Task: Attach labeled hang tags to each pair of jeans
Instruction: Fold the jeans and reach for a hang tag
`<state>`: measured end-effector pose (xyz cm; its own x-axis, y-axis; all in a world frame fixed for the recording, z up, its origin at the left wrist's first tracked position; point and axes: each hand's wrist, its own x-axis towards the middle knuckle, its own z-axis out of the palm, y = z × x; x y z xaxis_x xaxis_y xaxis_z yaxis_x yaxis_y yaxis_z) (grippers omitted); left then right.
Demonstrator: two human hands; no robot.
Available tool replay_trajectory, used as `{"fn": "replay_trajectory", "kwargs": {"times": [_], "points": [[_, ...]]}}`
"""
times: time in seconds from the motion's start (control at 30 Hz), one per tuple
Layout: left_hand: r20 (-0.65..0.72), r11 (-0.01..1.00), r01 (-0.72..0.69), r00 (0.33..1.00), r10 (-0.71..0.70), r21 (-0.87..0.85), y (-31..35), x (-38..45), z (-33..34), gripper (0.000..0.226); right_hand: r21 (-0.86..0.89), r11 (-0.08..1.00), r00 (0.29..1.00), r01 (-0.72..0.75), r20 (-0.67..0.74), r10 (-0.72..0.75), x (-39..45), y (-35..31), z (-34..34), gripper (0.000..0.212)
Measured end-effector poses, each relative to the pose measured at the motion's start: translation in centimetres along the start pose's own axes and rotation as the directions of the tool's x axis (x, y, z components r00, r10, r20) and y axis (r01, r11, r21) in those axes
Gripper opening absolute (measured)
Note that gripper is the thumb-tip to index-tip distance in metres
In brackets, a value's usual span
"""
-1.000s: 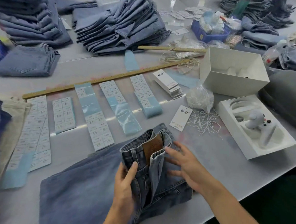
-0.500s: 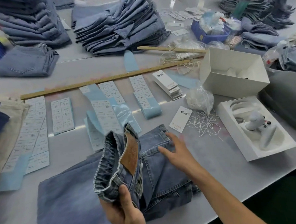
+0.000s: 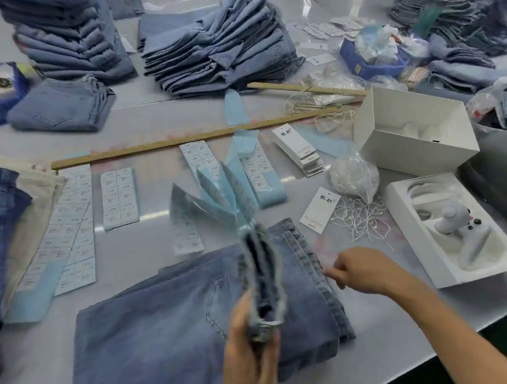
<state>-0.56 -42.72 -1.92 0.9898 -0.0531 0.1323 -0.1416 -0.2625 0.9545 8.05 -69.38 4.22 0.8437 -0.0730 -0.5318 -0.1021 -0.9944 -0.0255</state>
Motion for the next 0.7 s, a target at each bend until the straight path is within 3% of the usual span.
{"fn": "replay_trajectory", "kwargs": {"times": [0.03,0.07,0.13,0.2,0.3,0.4,0.47,0.57,0.7], "points": [[0.204,0.984,-0.147,0.971,0.125,0.100,0.1,0.0,0.5,0.047,0.170,0.986,0.990,0.003,-0.136,0.021,-0.5,-0.2,0.7,0.060],[0.310,0.955,-0.251,0.931,0.194,0.156,-0.1,-0.2,1.1,0.044,0.390,0.920,0.964,0.039,-0.257,0.068,-0.9,-1.0,1.5,0.057],[0.296,0.888,-0.335,0.924,0.243,0.314,-0.2,0.4,2.1,0.038,0.699,0.706,0.936,0.118,-0.315,0.156,-1.4,-3.2,3.1,0.033],[0.310,0.909,-0.305,0.926,0.215,0.283,0.5,1.1,2.4,0.034,0.830,0.548,0.955,0.108,-0.240,0.176,-2.1,-5.0,4.5,0.004],[0.242,0.978,-0.083,0.970,0.035,0.191,0.8,2.3,1.2,0.034,0.982,0.180,0.974,0.064,-0.101,0.204,-3.3,-5.2,4.6,0.034],[0.229,0.987,0.106,0.965,-0.132,0.121,1.0,4.1,0.0,0.047,0.999,-0.016,0.996,0.051,-0.050,0.075,-4.7,-5.2,3.2,0.047],[0.222,0.988,0.127,0.964,-0.144,0.092,1.9,5.6,-0.3,0.049,0.996,-0.050,0.997,0.071,-0.070,0.021,-5.7,-6.1,2.4,0.047],[0.255,0.983,0.182,0.950,-0.181,0.021,2.9,7.1,-0.3,0.056,0.991,0.032,0.991,0.132,-0.131,-0.012,-6.6,-8.0,2.0,0.039],[0.257,0.956,0.291,0.926,-0.275,-0.028,3.9,8.4,-0.3,0.070,0.981,0.022,0.981,0.194,-0.194,-0.026,-7.0,-9.7,2.2,0.039]]}}
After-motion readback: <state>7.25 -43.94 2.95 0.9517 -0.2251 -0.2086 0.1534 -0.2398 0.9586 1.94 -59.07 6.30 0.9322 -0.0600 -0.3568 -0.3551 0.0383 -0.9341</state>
